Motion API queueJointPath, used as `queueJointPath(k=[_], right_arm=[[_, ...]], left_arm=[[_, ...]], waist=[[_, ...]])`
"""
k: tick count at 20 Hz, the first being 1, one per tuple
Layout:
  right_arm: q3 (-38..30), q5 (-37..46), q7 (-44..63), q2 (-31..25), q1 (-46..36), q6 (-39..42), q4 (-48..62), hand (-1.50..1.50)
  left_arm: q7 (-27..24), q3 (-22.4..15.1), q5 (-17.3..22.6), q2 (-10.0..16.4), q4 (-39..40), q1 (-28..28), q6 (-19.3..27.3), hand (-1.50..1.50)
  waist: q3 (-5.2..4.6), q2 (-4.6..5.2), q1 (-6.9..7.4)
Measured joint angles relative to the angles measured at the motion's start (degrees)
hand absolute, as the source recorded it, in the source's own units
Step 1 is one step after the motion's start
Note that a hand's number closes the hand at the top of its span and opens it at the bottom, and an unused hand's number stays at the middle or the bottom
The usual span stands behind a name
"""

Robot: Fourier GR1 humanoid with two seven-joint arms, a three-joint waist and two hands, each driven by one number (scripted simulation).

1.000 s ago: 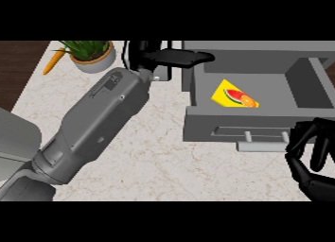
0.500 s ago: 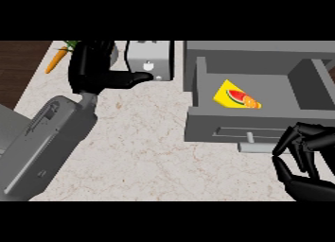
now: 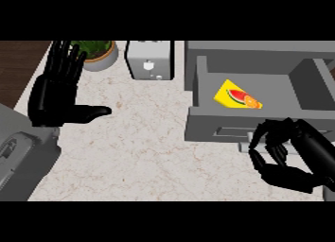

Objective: Pick up the cup, place it into the drawer and close the drawer

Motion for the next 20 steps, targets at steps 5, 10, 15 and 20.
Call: queueJointPath(k=[5,10,15,20], right_arm=[[5.1,11.2,-4.0,0.3,-2.9,-4.0,8.1,1.5],[7.8,18.9,-8.2,3.0,-5.9,-9.9,19.7,-1.5],[7.8,24.0,-11.8,4.3,-11.6,-13.6,33.7,-1.5],[6.7,26.8,-14.2,6.2,-17.4,-15.1,44.8,-1.5]], left_arm=[[-0.8,3.0,0.4,2.9,-3.4,6.3,-3.9,-1.5],[-1.9,6.3,0.5,3.9,-3.7,11.3,-8.5,-1.5],[-2.5,9.6,0.8,4.7,-3.5,14.7,-13.4,-1.5],[-3.7,12.2,-0.8,3.3,-2.7,17.9,-16.8,-1.5]], waist=[[0.01,0.08,-0.38],[0.01,0.14,-0.84],[0.02,0.21,-0.82],[0.02,0.2,-1.11]])
